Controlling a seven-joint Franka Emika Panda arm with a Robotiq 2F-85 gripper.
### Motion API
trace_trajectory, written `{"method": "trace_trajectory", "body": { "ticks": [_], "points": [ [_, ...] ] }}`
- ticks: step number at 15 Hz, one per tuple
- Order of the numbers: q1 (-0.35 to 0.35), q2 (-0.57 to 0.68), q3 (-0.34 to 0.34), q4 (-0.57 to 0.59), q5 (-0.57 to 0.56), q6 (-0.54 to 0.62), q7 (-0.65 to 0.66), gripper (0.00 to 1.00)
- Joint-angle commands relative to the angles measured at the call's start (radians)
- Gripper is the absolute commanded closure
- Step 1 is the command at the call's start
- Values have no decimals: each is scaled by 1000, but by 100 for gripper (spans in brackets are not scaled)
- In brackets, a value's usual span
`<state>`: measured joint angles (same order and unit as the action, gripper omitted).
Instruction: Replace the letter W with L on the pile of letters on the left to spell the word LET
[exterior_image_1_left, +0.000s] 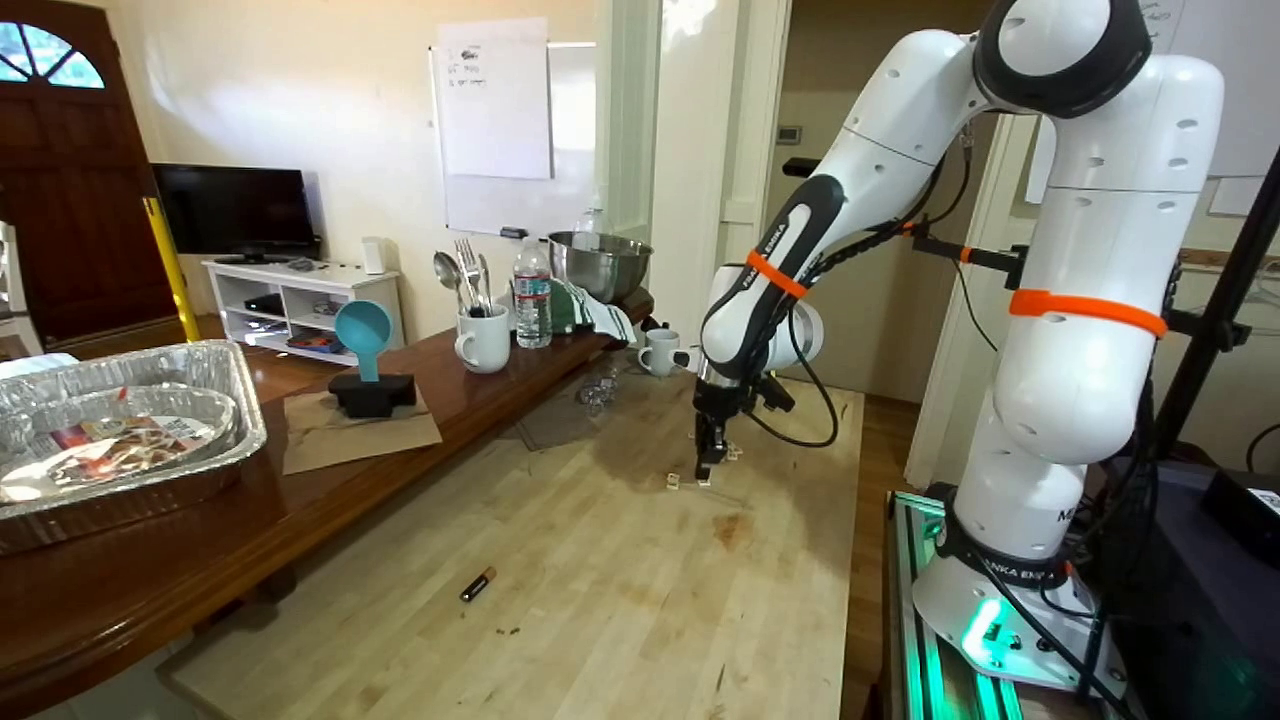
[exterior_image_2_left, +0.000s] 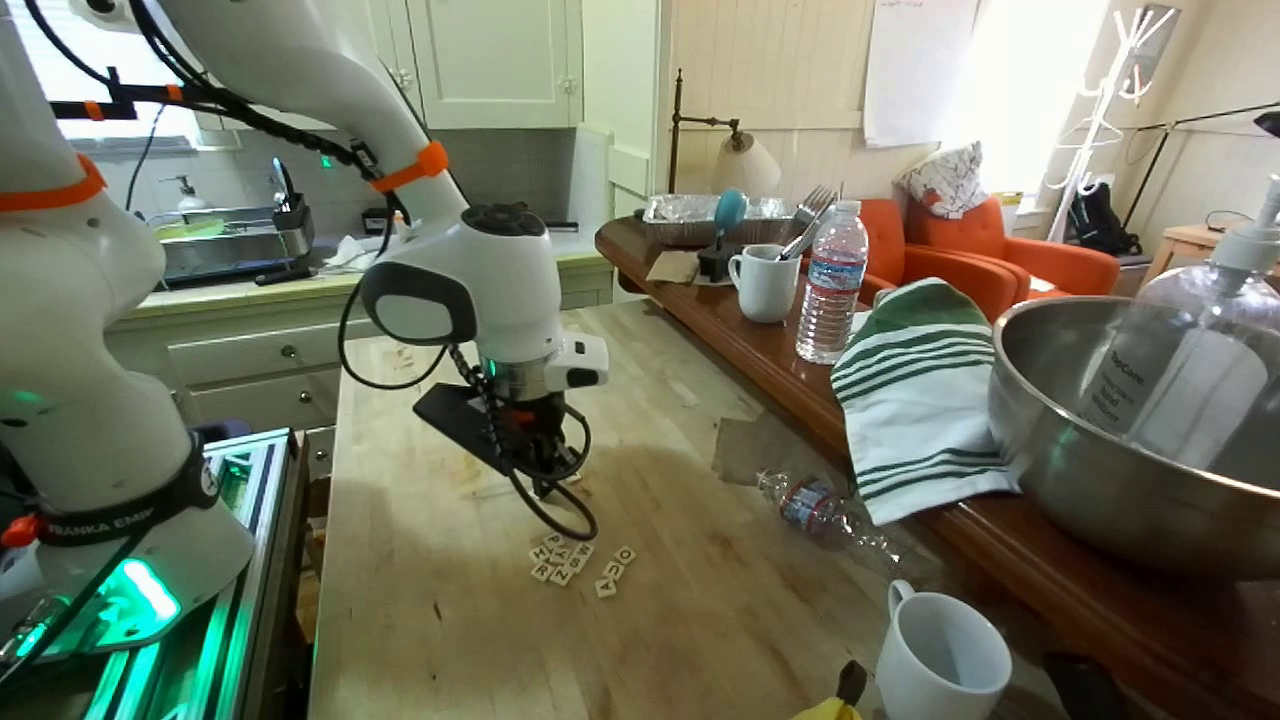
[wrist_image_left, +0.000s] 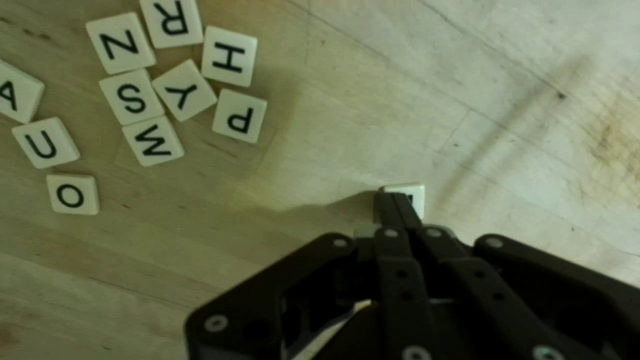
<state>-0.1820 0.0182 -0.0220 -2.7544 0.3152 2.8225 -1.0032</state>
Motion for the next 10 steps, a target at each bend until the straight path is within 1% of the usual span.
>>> {"method": "trace_trajectory", "body": {
  "ticks": [1, 10],
  "points": [
    [1, 18, -3, 1, -40, -14, 2, 100],
    [20, 35, 10, 1, -27, 20, 68, 100]
  ]
}}
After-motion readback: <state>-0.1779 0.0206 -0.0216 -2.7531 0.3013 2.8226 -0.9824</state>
